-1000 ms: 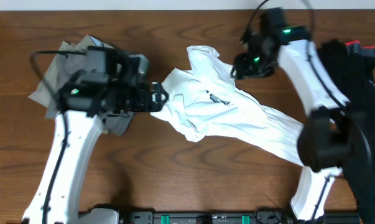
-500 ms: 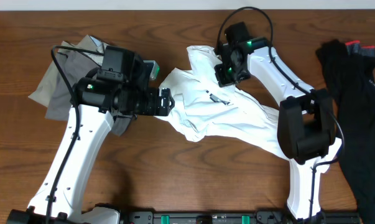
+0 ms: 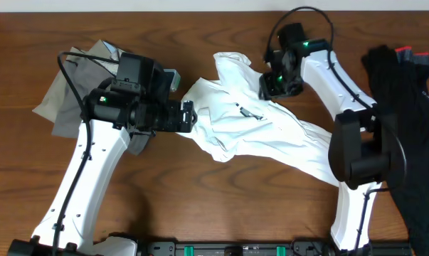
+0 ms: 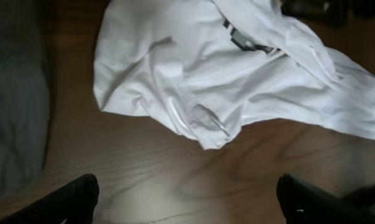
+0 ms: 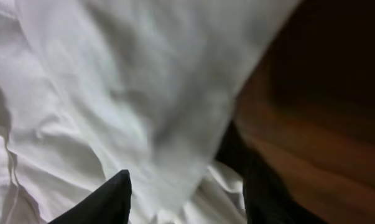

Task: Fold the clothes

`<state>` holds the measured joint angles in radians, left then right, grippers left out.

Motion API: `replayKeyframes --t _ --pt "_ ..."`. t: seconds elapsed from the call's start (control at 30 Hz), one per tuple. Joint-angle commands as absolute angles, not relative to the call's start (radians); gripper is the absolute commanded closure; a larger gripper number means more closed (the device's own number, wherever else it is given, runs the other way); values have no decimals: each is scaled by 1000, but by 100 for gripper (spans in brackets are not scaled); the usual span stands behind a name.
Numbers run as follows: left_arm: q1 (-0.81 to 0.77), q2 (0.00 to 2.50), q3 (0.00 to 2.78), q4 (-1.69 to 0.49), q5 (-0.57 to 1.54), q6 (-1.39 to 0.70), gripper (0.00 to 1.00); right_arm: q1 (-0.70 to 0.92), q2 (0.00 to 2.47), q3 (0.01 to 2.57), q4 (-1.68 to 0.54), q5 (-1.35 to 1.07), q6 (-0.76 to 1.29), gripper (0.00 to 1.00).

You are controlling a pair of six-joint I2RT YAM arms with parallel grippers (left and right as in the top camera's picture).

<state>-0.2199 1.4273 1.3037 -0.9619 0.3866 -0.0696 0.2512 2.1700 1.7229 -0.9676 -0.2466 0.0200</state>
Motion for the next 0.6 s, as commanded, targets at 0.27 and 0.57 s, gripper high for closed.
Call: replayKeyframes --t 0.27,0.57 --pt "-222 1425 1313 -965 353 -56 7 298 2143 1627 -839 -288 47 99" --pt "-222 1425 1313 -963 353 -56 7 213 2015 1834 -810 -282 -116 99"
